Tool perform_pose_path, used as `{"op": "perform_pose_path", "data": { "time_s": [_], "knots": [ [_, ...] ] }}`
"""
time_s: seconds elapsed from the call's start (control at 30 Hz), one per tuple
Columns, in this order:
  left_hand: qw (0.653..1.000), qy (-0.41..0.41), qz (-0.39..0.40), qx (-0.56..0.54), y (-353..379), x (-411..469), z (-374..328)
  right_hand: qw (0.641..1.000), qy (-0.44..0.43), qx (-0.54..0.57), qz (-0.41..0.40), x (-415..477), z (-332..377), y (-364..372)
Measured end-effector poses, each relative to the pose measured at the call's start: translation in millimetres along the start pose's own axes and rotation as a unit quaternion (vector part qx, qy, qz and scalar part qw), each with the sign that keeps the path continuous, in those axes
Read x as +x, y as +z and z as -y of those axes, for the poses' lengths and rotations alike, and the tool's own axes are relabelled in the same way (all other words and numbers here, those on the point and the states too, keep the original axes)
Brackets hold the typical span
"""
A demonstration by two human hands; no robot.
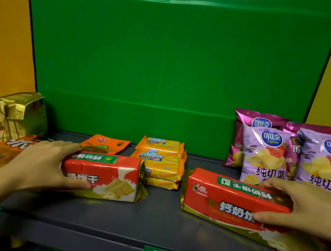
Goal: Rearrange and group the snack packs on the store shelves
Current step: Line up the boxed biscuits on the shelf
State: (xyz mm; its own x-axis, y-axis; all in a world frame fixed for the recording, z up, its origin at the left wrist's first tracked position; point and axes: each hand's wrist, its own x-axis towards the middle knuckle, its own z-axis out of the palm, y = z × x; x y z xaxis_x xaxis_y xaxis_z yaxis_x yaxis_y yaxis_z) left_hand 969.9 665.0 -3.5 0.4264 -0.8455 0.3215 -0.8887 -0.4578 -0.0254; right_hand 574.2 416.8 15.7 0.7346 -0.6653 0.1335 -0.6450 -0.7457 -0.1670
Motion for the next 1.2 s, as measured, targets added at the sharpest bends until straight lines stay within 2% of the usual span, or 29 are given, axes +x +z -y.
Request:
{"op": "perform_pose_path", "data": {
  "time_s": [0.13,0.3,0.5,0.7,0.87,1.07,1.2],
  "knots": [
    [1.000,-0.001,0.027,-0.014,-6,0,0,0.998,0.001,-0.059,0.008,-5,-11,6],
    [1.000,-0.014,0.009,-0.007,-10,-6,-15,0.997,-0.018,-0.061,-0.039,-8,-12,9],
    [0.997,-0.022,-0.057,0.050,-37,-19,-46,0.991,-0.040,-0.107,-0.076,-6,-14,3],
    [0.986,-0.074,-0.138,0.063,-70,-63,-53,0.993,-0.061,-0.042,-0.096,-3,0,-12],
    [0.969,-0.154,-0.178,0.070,-92,-117,-27,0.986,-0.111,-0.026,-0.119,8,42,-13],
    [0.951,-0.237,-0.182,0.081,-103,-189,31,0.982,-0.169,0.016,-0.085,24,121,-2],
    [0.945,-0.275,-0.158,0.079,-108,-234,84,0.976,-0.200,0.023,-0.079,34,191,10]
  ]
}}
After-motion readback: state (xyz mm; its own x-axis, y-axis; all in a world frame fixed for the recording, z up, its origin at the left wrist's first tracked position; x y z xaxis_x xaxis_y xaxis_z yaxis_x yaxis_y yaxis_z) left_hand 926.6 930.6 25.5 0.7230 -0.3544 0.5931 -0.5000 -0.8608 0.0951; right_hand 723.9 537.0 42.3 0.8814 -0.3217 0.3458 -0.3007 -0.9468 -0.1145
